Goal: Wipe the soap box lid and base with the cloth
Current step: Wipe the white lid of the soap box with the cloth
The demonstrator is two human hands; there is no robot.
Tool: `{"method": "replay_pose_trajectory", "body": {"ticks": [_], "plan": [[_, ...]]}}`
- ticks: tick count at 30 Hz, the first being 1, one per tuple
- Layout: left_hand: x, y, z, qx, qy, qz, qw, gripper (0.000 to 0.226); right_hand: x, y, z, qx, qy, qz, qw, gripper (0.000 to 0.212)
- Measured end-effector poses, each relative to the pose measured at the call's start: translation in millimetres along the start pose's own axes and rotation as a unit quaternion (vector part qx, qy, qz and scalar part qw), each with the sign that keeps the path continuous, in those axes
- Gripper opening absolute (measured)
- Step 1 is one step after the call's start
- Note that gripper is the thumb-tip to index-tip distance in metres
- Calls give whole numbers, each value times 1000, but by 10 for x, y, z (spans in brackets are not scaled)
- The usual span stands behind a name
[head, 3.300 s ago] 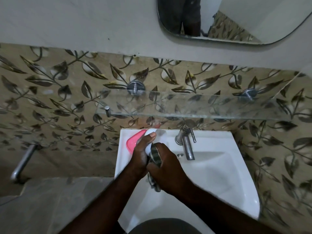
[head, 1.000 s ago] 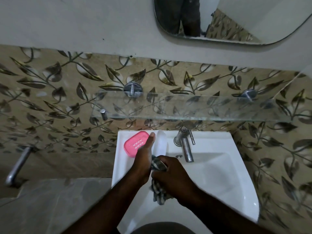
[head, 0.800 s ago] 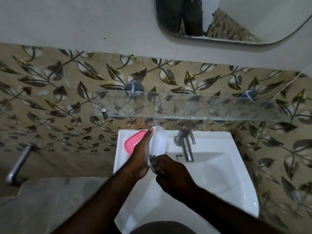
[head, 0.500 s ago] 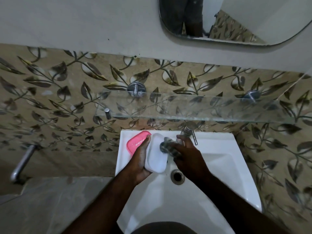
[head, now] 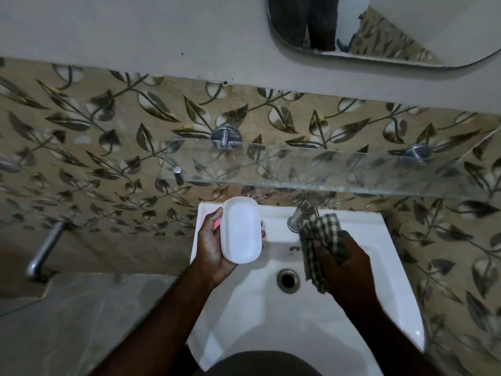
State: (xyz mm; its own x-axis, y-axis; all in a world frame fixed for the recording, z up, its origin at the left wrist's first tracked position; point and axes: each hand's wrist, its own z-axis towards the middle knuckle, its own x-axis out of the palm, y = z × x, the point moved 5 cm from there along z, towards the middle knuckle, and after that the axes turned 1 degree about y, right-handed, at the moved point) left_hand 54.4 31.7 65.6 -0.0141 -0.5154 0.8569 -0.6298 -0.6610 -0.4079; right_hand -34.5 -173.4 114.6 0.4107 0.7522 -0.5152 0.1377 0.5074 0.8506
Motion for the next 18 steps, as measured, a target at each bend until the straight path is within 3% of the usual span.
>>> {"method": "replay_pose_trajectory", "body": {"ticks": [2, 6, 11, 14, 16, 18], "plan": [[-2, -24, 7, 11, 6, 9, 1000, 76, -38, -52, 22, 31, -13, -1, 999, 10], [-25, 44, 24, -12, 0, 33, 999, 87, 80, -178, -2, 110, 66, -31, 991, 13], [-70, 110, -11, -13, -36, 50, 998, 70, 136, 226, -85, 83, 82, 73, 991, 12], [-8, 131, -19, 25, -68, 125, 990, 64, 295, 535, -48, 33, 96, 97, 990, 24], [115, 185, -35, 43, -64, 167, 983, 47, 445, 731, -37, -8, 108, 52, 993, 26], [222, 245, -54, 46, -42, 181, 982, 52, 586, 858, -39, -76, 109, -25, 991, 14]]}}
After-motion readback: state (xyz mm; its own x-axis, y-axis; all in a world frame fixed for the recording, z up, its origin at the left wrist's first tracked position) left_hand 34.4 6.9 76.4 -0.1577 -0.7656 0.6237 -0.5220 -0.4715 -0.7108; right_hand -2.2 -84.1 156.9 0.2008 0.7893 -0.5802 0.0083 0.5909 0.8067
